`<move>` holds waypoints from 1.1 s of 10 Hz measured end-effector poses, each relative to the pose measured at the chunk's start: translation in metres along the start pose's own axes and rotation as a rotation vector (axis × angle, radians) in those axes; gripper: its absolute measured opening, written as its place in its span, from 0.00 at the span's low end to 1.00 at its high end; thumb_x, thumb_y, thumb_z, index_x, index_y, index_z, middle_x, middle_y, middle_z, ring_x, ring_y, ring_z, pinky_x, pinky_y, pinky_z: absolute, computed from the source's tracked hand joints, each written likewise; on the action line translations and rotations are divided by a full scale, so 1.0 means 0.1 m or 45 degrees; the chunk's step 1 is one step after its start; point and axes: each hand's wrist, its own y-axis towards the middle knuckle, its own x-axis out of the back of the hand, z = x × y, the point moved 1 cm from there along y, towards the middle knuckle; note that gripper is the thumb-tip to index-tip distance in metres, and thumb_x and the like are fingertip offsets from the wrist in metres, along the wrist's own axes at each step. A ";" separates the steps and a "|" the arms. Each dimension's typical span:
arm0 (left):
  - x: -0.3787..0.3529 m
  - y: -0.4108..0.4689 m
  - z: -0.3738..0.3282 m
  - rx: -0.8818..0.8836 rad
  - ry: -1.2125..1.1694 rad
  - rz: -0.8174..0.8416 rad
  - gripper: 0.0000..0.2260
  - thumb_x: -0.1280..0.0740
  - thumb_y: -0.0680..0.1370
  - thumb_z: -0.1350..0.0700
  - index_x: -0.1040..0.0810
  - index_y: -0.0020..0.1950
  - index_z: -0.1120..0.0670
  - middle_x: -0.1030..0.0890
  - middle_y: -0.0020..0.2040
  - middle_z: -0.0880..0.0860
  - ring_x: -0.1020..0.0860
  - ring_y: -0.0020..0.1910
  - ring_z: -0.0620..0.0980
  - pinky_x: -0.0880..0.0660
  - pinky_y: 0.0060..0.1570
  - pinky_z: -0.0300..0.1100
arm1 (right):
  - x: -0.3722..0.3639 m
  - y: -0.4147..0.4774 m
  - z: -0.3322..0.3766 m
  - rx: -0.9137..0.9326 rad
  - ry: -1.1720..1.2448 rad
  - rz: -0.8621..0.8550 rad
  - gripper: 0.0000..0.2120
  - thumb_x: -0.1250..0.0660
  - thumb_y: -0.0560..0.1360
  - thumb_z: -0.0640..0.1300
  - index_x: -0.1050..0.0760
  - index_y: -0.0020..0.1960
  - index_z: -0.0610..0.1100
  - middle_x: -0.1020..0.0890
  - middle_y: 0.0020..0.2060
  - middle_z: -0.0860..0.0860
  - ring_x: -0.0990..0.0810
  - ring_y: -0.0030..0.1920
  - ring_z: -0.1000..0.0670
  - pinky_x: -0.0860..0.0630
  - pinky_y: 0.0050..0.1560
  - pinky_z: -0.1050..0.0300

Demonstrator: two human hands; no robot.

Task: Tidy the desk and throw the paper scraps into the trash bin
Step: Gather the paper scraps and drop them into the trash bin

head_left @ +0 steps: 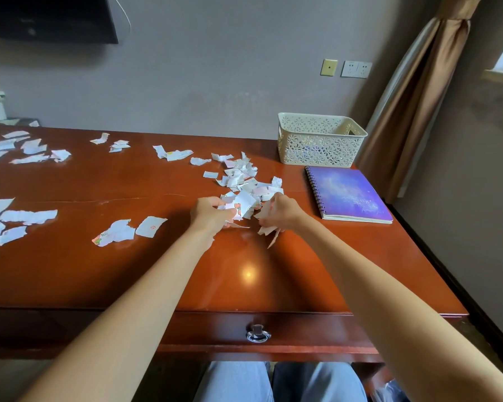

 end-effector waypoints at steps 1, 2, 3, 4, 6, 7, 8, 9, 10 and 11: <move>0.00 0.00 -0.02 0.007 0.012 0.022 0.18 0.32 0.75 0.61 0.26 0.65 0.58 0.25 0.66 0.57 0.27 0.34 0.43 0.29 0.35 0.33 | 0.02 0.05 0.03 -0.054 0.003 0.078 0.10 0.31 0.71 0.40 0.33 0.40 0.41 0.25 0.36 0.45 0.28 0.28 0.51 0.29 0.25 0.65; 0.02 -0.02 -0.03 -0.008 0.029 0.084 0.15 0.31 0.75 0.60 0.24 0.62 0.61 0.22 0.63 0.60 0.23 0.42 0.48 0.32 0.31 0.32 | 0.03 0.06 0.04 -0.120 0.070 0.124 0.12 0.29 0.70 0.38 0.33 0.43 0.40 0.29 0.37 0.46 0.28 0.39 0.48 0.30 0.30 0.62; 0.04 -0.04 -0.05 0.001 0.013 0.089 0.15 0.32 0.76 0.61 0.24 0.61 0.63 0.22 0.61 0.62 0.22 0.52 0.57 0.33 0.31 0.32 | 0.02 0.08 0.01 -0.146 0.150 0.161 0.17 0.27 0.69 0.39 0.31 0.52 0.38 0.26 0.45 0.43 0.25 0.46 0.47 0.25 0.41 0.58; 0.02 -0.06 -0.04 0.027 -0.002 0.072 0.15 0.32 0.76 0.61 0.24 0.62 0.62 0.22 0.62 0.62 0.22 0.59 0.59 0.31 0.22 0.29 | 0.02 0.08 -0.02 -0.126 0.229 0.154 0.21 0.26 0.67 0.40 0.25 0.59 0.39 0.21 0.57 0.41 0.21 0.58 0.42 0.23 0.57 0.51; -0.03 -0.16 -0.11 0.037 -0.038 -0.005 0.18 0.33 0.76 0.60 0.27 0.66 0.57 0.25 0.66 0.57 0.24 0.49 0.48 0.33 0.25 0.29 | 0.04 -0.01 -0.14 -0.049 0.486 0.038 0.09 0.29 0.72 0.40 0.29 0.44 0.49 0.21 0.53 0.43 0.21 0.51 0.46 0.21 0.41 0.62; -0.15 -0.23 -0.18 -0.001 -0.101 -0.046 0.18 0.33 0.76 0.58 0.27 0.66 0.55 0.23 0.64 0.55 0.26 0.46 0.45 0.31 0.31 0.30 | 0.12 -0.12 -0.27 -0.029 0.662 -0.193 0.12 0.27 0.65 0.45 0.23 0.42 0.36 0.16 0.47 0.40 0.18 0.46 0.43 0.17 0.41 0.51; -0.35 -0.39 -0.28 -0.075 -0.130 -0.025 0.17 0.33 0.77 0.56 0.26 0.65 0.55 0.22 0.60 0.53 0.25 0.45 0.45 0.31 0.32 0.30 | 0.22 -0.32 -0.54 -0.048 0.796 -0.508 0.16 0.33 0.70 0.46 0.22 0.41 0.30 0.16 0.42 0.35 0.21 0.39 0.48 0.20 0.45 0.46; -0.70 -0.71 -0.46 -0.212 -0.204 0.063 0.11 0.34 0.77 0.57 0.23 0.59 0.54 0.24 0.50 0.50 0.27 0.37 0.42 0.29 0.35 0.32 | 0.40 -0.66 -0.82 -0.127 0.876 -0.778 0.18 0.35 0.73 0.48 0.24 0.35 0.34 0.15 0.38 0.39 0.27 0.35 0.51 0.28 0.39 0.55; -1.15 -1.04 -0.57 -0.310 -0.336 0.255 0.03 0.34 0.76 0.61 0.24 0.45 0.53 0.23 0.39 0.49 0.25 0.34 0.41 0.30 0.27 0.27 | 0.61 -1.05 -1.18 -0.207 0.942 -0.998 0.15 0.34 0.73 0.48 0.26 0.32 0.40 0.17 0.32 0.45 0.26 0.34 0.53 0.30 0.38 0.56; -1.66 -1.42 -0.60 -0.410 -0.365 0.452 0.12 0.34 0.75 0.64 0.25 0.35 0.49 0.24 0.32 0.47 0.27 0.28 0.37 0.32 0.27 0.28 | 0.78 -1.48 -1.61 -0.285 0.998 -1.185 0.14 0.32 0.72 0.48 0.29 0.32 0.42 0.23 0.26 0.52 0.29 0.32 0.53 0.32 0.34 0.58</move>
